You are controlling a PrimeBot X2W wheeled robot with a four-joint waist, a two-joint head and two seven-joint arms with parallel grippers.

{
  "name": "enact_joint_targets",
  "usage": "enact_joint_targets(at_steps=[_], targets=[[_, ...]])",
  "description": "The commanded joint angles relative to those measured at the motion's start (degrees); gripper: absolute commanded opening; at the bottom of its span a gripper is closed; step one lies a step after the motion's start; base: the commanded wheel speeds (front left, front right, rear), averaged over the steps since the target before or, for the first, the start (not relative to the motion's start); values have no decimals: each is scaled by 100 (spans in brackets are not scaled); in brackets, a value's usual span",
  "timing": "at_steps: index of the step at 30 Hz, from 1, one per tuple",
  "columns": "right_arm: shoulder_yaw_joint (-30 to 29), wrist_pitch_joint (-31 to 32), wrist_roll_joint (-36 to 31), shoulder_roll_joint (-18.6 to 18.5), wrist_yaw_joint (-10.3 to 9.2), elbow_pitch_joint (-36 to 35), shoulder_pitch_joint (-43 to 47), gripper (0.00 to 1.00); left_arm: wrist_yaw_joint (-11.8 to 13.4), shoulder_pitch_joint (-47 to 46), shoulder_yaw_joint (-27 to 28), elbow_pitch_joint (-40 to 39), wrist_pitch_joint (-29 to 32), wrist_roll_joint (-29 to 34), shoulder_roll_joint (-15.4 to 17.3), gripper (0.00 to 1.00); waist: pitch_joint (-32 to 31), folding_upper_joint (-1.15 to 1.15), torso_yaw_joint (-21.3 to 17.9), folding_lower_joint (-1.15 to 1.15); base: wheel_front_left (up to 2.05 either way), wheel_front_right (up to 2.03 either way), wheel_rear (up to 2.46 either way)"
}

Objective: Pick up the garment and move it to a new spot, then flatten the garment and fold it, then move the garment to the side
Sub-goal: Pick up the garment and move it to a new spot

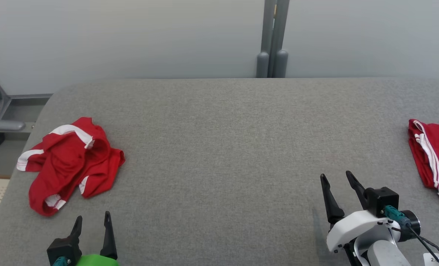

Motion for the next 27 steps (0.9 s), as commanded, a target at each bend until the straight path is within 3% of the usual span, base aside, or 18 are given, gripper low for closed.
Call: enact_joint_targets(at_steps=[1,17,27], targets=[[48,-13,19,-13,-9,-45,68,100,60,-23,87,-11,3,-21,21,100,4,0,375,0,0,0,0],[414,-13,220,-18,-9,-6,145,100,20,142,622,228,3,51,29,100,39,0,1889,0,0,0,0],[596,-13,204,-20,-9,-1,2,100,-124,-11,675,372,3,86,38,100,233,0,2176,0,0,0,0]])
